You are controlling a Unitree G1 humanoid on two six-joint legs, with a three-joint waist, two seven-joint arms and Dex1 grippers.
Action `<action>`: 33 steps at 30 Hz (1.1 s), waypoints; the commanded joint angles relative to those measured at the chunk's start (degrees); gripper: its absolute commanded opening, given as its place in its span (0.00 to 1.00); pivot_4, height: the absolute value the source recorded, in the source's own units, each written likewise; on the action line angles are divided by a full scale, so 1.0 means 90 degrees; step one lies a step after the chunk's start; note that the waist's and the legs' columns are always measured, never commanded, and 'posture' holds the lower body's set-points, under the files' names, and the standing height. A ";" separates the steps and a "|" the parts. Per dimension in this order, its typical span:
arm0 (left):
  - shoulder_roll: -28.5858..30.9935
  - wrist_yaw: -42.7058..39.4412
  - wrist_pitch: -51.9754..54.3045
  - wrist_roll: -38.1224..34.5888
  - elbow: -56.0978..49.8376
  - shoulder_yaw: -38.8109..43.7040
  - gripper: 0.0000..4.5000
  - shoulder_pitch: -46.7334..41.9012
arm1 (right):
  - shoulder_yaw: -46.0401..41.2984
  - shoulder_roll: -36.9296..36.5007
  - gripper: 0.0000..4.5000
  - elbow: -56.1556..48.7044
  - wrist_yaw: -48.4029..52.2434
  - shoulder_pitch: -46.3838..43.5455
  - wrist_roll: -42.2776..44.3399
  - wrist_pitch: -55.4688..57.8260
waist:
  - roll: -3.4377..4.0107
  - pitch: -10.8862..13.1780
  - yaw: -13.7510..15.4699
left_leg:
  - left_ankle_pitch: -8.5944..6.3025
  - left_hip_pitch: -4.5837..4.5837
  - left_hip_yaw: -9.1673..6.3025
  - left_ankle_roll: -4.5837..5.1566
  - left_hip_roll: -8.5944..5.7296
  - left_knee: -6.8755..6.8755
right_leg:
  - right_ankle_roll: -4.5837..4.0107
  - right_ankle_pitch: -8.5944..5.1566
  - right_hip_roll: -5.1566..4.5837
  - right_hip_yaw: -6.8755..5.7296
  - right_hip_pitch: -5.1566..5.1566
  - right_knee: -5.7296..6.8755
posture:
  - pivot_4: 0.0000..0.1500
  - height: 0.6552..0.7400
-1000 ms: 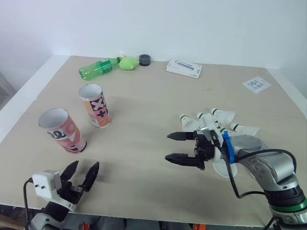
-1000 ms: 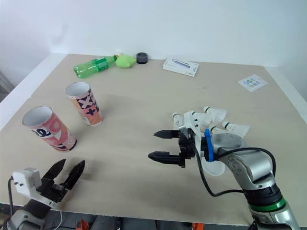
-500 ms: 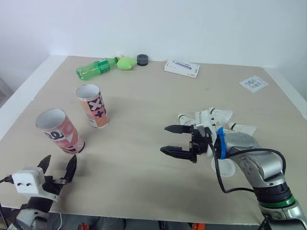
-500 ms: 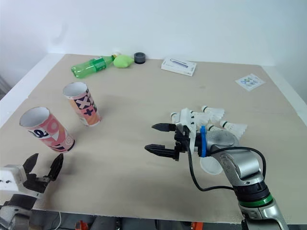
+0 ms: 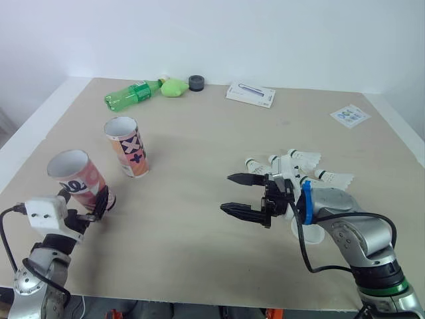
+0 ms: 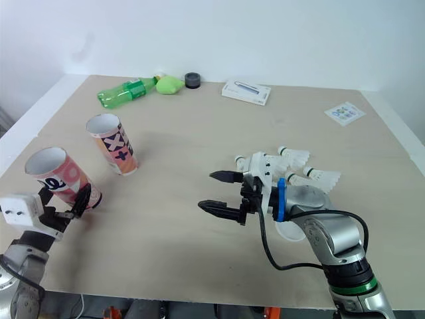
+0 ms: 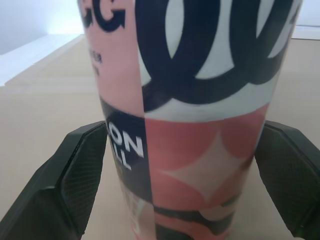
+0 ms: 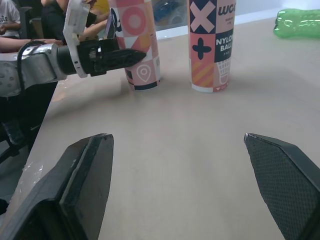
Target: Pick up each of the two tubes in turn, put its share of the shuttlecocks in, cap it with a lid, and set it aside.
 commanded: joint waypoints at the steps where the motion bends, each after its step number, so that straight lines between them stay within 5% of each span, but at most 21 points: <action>1: 0.0121 0.0025 0.0112 -0.0071 -0.0040 0.0080 0.99 -0.0193 | -0.0239 0.0002 1.00 -0.0303 -0.0094 -0.0029 0.0142 -0.0016 | 0.0000 0.0000 0.0000 | 0.0000 0.0000 0.0001 0.0000 0.0000 0.0000 | 0.0002 0.0002 -0.0001 0.0000 0.0001 0.0000 | 1.00 0.87; 5: 0.0084 0.0122 0.0254 -0.0049 -0.0144 0.0094 0.84 -0.0186 | -0.0307 -0.0049 1.00 -0.0351 -0.0118 0.0011 0.0203 0.0024 | 0.0001 0.0000 -0.0003 | 0.0000 0.0000 0.0002 -0.0001 0.0000 0.0000 | -0.0004 0.0005 -0.0001 0.0002 0.0000 0.0000 | 1.00 0.87; 21: 0.0643 -0.0373 0.0877 -0.0272 -0.1547 -0.0080 0.84 0.0507 | -0.0405 -0.0114 1.00 -0.0269 -0.0050 -0.0053 0.0286 0.0049 | 0.0002 0.0001 0.0001 | 0.0002 0.0000 -0.0001 -0.0001 0.0001 -0.0001 | -0.0021 -0.0012 -0.0001 0.0000 -0.0001 0.0001 | 1.00 0.87; 28: 0.2230 -0.1941 0.1598 -0.0312 -0.2043 -0.1203 0.84 0.0165 | -0.0687 -0.0385 1.00 -0.0432 0.0029 0.0106 0.0594 0.0243 | 0.0009 0.0006 0.0011 | 0.0004 0.0000 0.0005 -0.0002 0.0000 0.0000 | -0.0024 -0.0014 -0.0006 0.0003 -0.0004 -0.0001 | 1.00 0.87; 33: 0.3086 -0.2732 0.2574 -0.0727 -0.1916 -0.1939 0.84 -0.1270 | -0.1350 -0.0738 1.00 -0.0694 0.0111 0.0495 0.1103 0.0434 | 0.0020 0.0014 0.0020 | 0.0004 -0.0004 0.0004 -0.0001 0.0000 -0.0002 | -0.0016 -0.0021 -0.0006 0.0001 -0.0006 0.0000 | 1.00 0.87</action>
